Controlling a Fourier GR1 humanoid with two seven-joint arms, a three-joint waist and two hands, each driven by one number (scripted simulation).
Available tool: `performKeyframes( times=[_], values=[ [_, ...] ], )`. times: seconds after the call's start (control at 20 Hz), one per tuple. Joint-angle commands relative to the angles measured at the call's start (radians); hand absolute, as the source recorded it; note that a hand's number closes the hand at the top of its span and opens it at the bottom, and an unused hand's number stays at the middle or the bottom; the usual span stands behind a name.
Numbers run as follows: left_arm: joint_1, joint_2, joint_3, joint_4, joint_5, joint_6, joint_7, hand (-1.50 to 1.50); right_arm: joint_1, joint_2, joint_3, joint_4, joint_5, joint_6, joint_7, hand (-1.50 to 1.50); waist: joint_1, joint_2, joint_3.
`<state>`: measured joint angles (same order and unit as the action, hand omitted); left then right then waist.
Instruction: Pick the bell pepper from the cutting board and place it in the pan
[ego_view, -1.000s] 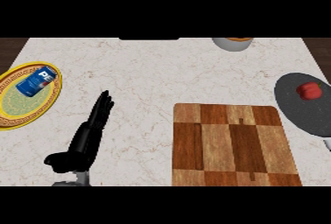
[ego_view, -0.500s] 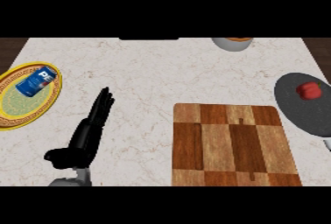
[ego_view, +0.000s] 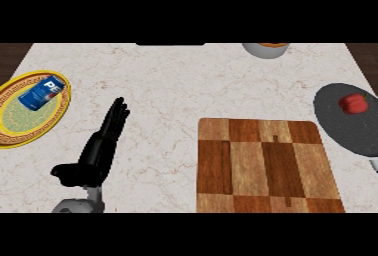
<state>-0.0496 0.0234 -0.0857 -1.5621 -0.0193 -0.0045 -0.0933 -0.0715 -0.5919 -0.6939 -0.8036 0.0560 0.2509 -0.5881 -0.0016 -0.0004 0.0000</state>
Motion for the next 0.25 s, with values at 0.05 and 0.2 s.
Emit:
performKeyframes(
  times=[0.05, 0.2],
  values=[
    [0.046, 0.042, 0.024, -0.041, 0.030, -0.041, -0.007, 0.00, -0.004, -0.009, 0.019, -0.101, -0.013, -0.046, 0.079, -1.50, 0.002, -0.001, 0.000],
    [0.078, 0.025, -0.007, -0.079, 0.017, -0.033, 0.010, 0.00, 0.056, 0.035, 0.038, -0.204, 0.010, -0.114, 0.080, -1.50, 0.000, -0.002, -0.001]
  ],
)
